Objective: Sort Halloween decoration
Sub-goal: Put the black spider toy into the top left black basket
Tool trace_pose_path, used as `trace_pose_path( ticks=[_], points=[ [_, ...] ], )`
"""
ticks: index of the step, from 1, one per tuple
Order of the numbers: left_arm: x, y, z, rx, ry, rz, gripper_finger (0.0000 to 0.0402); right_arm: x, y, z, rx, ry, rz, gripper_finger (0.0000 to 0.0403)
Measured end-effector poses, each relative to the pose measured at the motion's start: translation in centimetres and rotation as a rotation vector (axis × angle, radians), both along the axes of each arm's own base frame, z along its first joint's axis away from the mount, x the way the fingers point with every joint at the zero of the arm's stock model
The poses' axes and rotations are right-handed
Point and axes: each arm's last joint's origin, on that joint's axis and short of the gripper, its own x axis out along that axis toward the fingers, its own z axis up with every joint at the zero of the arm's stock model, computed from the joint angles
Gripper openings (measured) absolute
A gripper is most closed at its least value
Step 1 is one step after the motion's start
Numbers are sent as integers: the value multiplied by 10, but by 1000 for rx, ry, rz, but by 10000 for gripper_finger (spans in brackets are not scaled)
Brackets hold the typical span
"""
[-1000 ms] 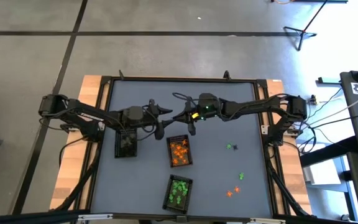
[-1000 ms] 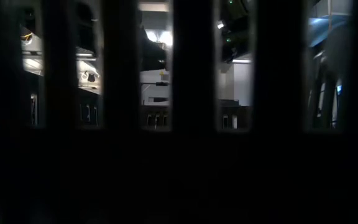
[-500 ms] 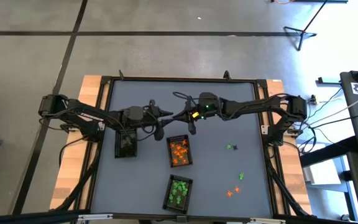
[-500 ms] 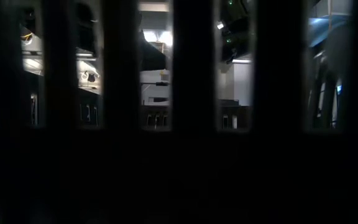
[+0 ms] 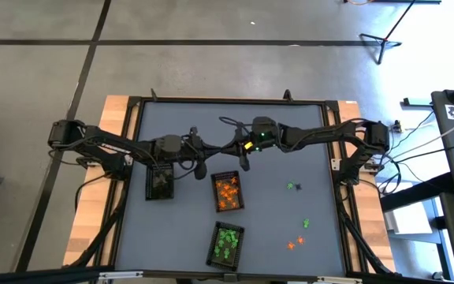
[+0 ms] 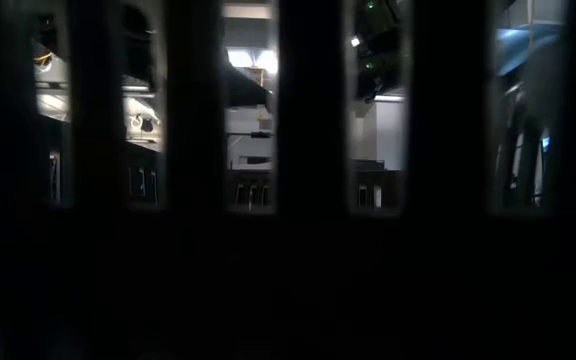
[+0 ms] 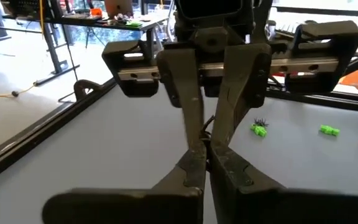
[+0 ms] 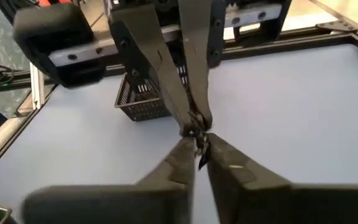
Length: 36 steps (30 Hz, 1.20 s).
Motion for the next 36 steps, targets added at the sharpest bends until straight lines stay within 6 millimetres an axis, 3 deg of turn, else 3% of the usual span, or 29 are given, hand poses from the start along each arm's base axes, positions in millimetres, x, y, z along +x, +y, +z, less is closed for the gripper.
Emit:
trace_pose_path(
  ticks=[7, 13, 21, 27, 32, 36],
  points=[
    [-13, 1, 8, 15, 54, 53, 0, -1, 1, -3, 16, 42, 18, 161],
    [-45, -5, 18, -34, 204, 74, 0, -6, 1, 0, 17, 72, -1, 229],
    [-109, -30, 30, -174, 350, 56, 0, -8, 0, -1, -25, 104, -30, 235],
    [-148, -40, 22, -373, 498, 41, 0, -10, 0, -4, -36, 138, -23, 230],
    [-166, -43, 11, -478, 671, 89, 0, -10, 0, -5, -39, 138, -23, 230],
    [-166, -48, 11, -495, 672, 69, 20, -10, 0, -4, -40, 135, -24, 230]
  ],
)
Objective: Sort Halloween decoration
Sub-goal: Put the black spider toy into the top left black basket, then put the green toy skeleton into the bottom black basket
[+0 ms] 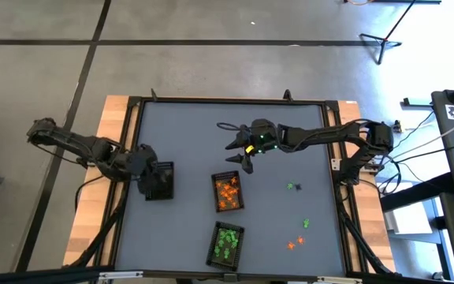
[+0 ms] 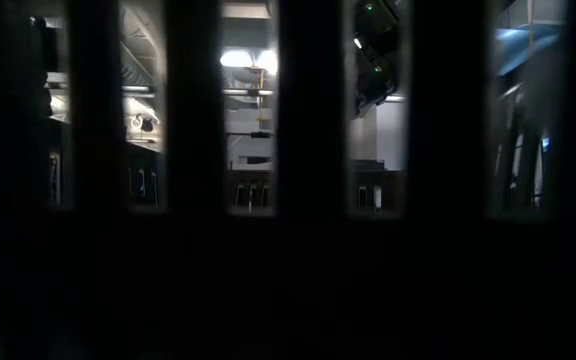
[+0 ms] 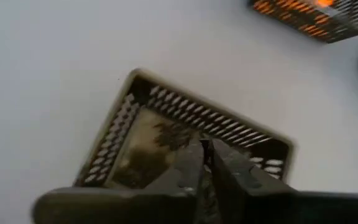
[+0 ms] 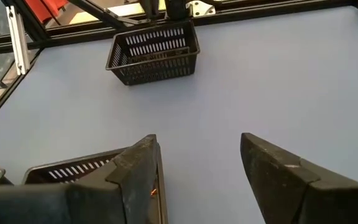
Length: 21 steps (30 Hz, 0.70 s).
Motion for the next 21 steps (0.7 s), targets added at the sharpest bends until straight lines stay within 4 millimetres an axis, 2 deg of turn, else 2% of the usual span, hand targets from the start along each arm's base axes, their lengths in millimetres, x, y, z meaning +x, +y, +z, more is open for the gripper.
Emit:
trace_pose_path(
  ticks=[5, 10, 13, 16, 21],
  points=[
    [6, -5, 2, 34, -50, -48, 93, -5, 0, 2, -3, 40, -21, 230],
    [9, -4, 4, 110, -97, 6, 152, -29, 2, 19, -30, 148, -91, 230],
    [16, -4, 11, 162, -207, 23, 165, -50, 6, 32, -52, 239, -142, 230],
    [30, -7, 19, 262, -396, -9, 166, -74, 15, 40, -56, 359, -193, 230],
    [51, -16, 10, 380, -716, -155, 156, -108, 43, 46, -57, 554, -283, 230]
  ],
)
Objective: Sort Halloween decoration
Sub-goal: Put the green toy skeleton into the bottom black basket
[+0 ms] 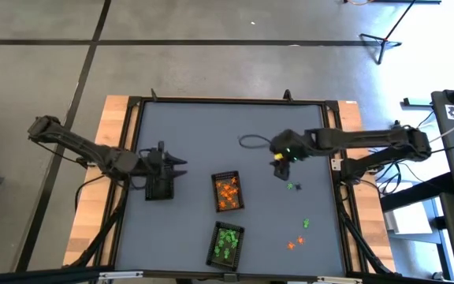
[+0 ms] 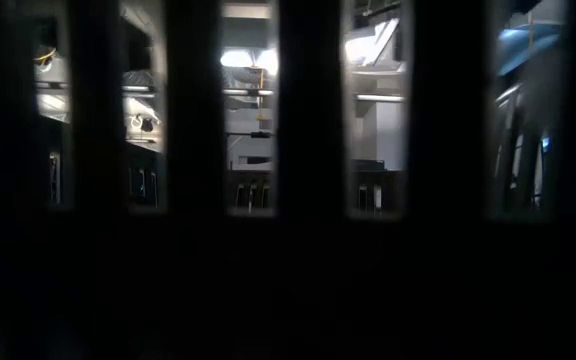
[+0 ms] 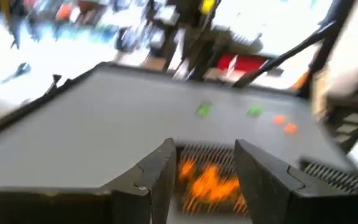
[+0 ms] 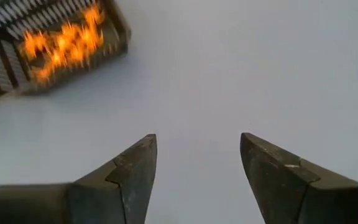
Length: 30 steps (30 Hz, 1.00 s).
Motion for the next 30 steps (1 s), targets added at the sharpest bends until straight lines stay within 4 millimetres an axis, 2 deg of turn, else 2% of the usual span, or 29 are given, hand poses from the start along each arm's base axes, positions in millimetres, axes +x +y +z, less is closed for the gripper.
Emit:
trace_pose_path(
  ticks=[4, 8, 14, 18, 23, 30],
  points=[
    [5, -1, -11, 8, -166, -52, 147, -20, 25, -6, 24, 59, -47, 230],
    [8, -3, -14, 16, -286, -58, 136, -37, 47, -26, 91, 140, -97, 230],
    [19, -9, -15, 68, -345, -121, 122, -65, 70, -64, 143, 300, -200, 230],
    [30, -12, -16, 75, -324, -134, 116, -79, 80, -80, 187, 364, -269, 230],
    [40, -16, -23, 84, -272, -137, 112, -91, 102, -84, 276, 393, -318, 230],
    [49, -19, -21, 84, -266, -136, 113, -100, 133, -82, 430, 322, -445, 230]
  ],
)
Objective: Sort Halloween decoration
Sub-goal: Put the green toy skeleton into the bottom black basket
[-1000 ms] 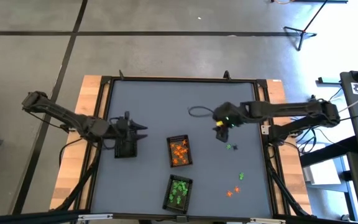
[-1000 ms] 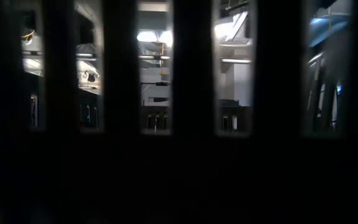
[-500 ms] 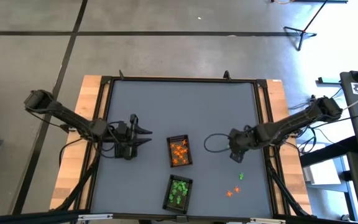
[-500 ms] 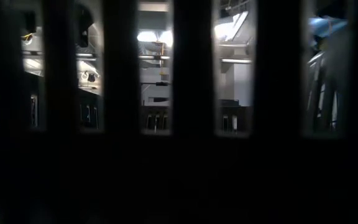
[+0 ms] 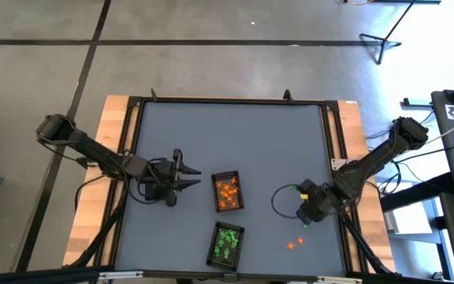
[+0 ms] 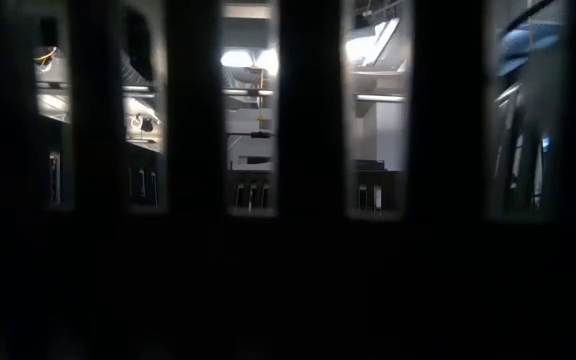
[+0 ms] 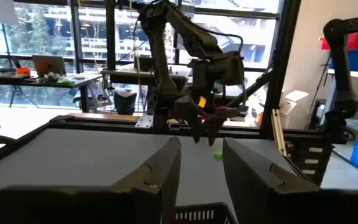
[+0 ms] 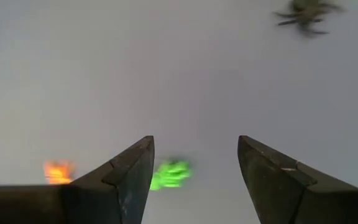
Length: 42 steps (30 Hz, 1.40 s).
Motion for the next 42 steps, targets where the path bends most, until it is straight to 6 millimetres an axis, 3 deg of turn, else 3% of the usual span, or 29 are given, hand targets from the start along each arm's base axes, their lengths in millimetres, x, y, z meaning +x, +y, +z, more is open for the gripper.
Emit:
trace_pose_path(
  ticks=[4, 11, 18, 27, 31, 40, 42],
  points=[
    [1, 0, 0, 0, 1, -2, 111, -3, 16, -1, 23, -77, -81, 230],
    [1, 0, 0, -10, 1, -3, 106, -10, 35, -18, 46, 41, -173, 230],
    [1, 0, 0, -28, 1, -6, 106, -5, 51, -33, 95, 65, -196, 230],
    [1, 0, 0, -28, 2, -5, 106, -2, 55, -46, 55, 105, -176, 225],
    [1, 0, 0, -26, 5, -4, 106, -3, 53, -42, -4, 135, -205, 188],
    [1, 0, -1, -26, 8, -4, 106, 0, 51, -36, -57, 131, -131, 26],
    [0, 0, -1, -26, 9, -4, 106, 2, 51, -34, -75, 106, -106, 13]
  ],
)
